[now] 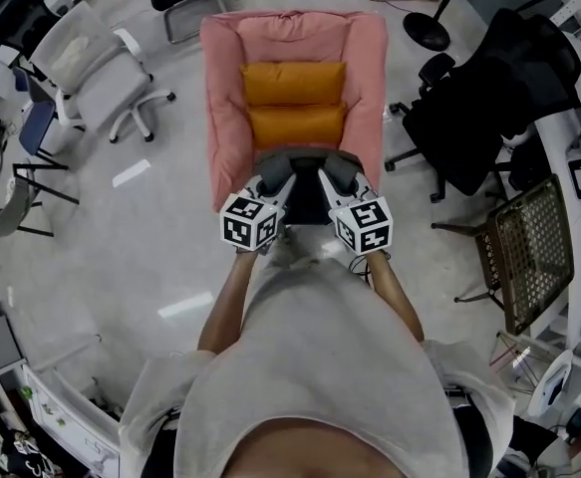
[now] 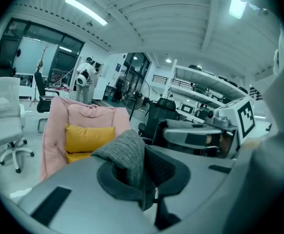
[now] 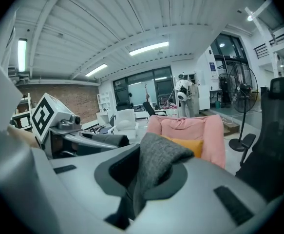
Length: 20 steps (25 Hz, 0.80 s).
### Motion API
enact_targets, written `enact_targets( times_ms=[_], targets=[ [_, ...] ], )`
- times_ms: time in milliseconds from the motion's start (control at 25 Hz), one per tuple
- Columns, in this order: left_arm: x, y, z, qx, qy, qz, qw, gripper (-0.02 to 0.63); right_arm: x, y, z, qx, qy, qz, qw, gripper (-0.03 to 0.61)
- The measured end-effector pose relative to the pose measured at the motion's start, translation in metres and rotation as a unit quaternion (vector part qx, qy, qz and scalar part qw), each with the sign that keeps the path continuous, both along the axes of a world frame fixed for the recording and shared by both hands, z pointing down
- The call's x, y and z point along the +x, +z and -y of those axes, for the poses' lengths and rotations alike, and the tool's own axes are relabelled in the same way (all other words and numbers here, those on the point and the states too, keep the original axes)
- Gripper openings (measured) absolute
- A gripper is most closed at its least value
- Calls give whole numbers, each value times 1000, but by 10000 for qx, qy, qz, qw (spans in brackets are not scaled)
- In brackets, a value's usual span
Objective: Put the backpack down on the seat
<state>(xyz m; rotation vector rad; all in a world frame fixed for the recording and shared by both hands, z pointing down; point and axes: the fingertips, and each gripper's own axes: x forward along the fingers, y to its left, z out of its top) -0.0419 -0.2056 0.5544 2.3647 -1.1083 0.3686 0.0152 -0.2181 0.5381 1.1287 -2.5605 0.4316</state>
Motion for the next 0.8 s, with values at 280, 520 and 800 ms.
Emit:
enact_targets(
  times_ms=[280, 520, 800],
  targets=[
    [-19, 5, 29, -116, 398, -88, 9991, 32, -21, 2, 33, -128, 386, -103, 9991, 27],
    [-35, 0, 50, -114, 665, -277, 9973, 32, -35, -6, 55, -111, 691, -126, 9975, 27],
    [-44, -7, 70, -12, 871, -378, 9955, 32, -42, -7, 70, -117, 951, -104, 9953, 26]
  ],
)
